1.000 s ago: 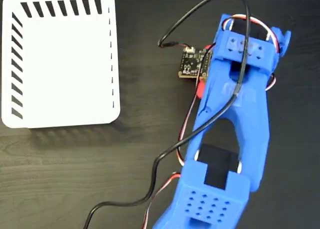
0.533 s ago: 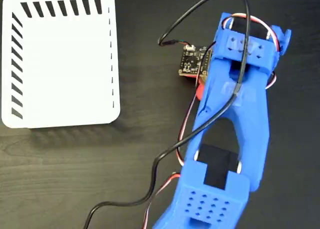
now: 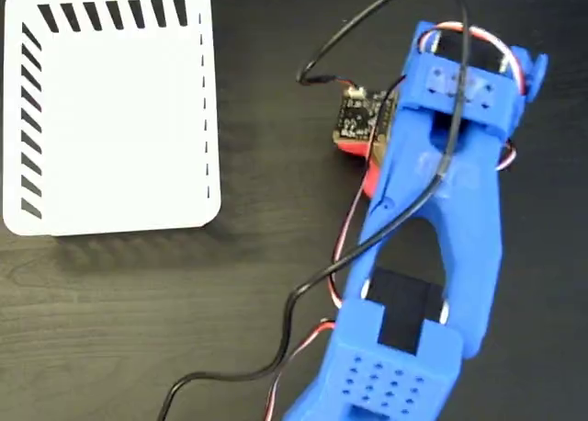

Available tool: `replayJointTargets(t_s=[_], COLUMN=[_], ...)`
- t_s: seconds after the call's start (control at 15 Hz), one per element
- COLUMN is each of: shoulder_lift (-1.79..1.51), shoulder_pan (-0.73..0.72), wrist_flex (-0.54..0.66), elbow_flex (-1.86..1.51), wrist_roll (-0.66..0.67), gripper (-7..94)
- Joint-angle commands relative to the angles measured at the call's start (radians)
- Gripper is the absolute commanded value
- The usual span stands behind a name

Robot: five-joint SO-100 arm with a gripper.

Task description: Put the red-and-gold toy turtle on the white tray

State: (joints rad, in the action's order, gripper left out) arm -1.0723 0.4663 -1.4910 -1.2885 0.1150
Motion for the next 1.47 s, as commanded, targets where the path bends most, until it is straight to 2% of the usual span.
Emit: replayJointTargets(t_s=[0.0, 0.13, 0.6, 0.73, 0.93, 1.2, 1.4], shoulder_lift=[-0.201, -0.235, -0.433, -0.434, -0.420, -0.376, -0.298], shoulder_pan=[-0.011, -0.028, -0.126, -0.236, -0.420, -0.627, -0.729], wrist_flex=[-0.137, -0.192, -0.186, -0.169, -0.164, -0.058, -0.011], elbow_flex=[0.192, 0.276, 0.160, 0.126, 0.129, 0.141, 0.175], wrist_roll=[-0.020, -0.032, -0.055, -0.054, -0.118, -0.127, -0.218], gripper=[0, 0, 0, 0, 0, 0, 0])
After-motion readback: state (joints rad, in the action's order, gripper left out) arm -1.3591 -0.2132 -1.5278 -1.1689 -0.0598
